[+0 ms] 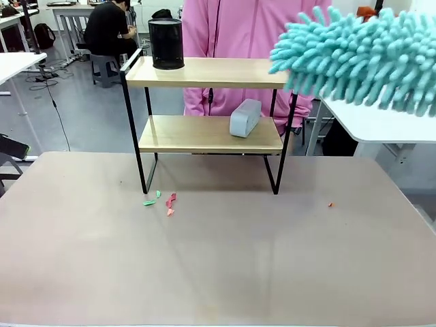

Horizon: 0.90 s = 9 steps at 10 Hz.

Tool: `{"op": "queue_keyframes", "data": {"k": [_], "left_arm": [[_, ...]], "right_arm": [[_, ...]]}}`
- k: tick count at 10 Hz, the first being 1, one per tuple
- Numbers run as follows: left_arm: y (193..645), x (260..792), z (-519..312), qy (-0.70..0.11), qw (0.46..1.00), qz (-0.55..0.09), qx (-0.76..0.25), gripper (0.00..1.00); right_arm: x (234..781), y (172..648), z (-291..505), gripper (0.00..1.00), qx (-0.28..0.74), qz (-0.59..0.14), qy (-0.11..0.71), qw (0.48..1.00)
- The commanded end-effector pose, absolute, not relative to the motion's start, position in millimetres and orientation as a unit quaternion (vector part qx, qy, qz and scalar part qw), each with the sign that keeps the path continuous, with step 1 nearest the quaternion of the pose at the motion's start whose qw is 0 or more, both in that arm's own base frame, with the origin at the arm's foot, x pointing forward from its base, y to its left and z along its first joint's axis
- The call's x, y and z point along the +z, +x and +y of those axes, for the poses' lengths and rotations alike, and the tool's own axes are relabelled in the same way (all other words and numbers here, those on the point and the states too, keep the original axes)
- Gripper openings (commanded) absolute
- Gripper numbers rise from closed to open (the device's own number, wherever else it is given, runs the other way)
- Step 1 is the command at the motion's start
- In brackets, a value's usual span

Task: Clean the shelf.
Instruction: Hand the Duster back to the human.

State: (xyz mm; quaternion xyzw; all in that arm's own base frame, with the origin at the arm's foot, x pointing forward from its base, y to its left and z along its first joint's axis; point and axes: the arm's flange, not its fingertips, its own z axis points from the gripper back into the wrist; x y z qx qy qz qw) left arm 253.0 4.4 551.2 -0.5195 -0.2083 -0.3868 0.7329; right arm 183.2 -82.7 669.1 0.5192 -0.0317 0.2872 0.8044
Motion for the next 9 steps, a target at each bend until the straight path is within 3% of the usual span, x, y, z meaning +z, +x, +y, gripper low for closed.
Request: {"op": "queue_keyframes", "data": {"k": [1, 3, 5, 9], "left_arm": [[253.5, 565.8, 19.9, -0.515, 0.732, -0.235, -0.379, 1.00], [253.3, 555.7, 9.6, -0.517, 0.734, -0.216, -0.384, 1.00], [259.6, 548.1, -20.2, -0.543, 0.714, -0.198, -0.394, 1.00], [265.4, 553.0, -117.7, -0.585, 0.667, -0.110, -0.449, 1.00]], "right_arm": [[683.4, 176.8, -94.2, 0.12, 0.215, -0.062, 0.508, 0.832], [658.9, 201.4, -72.1, 0.12, 0.328, 0.006, 0.538, 0.777], [677.3, 215.8, -47.6, 0.12, 0.409, 0.028, 0.532, 0.741], [646.4, 259.1, 28.6, 0.12, 0.433, 0.092, 0.470, 0.763]]}}
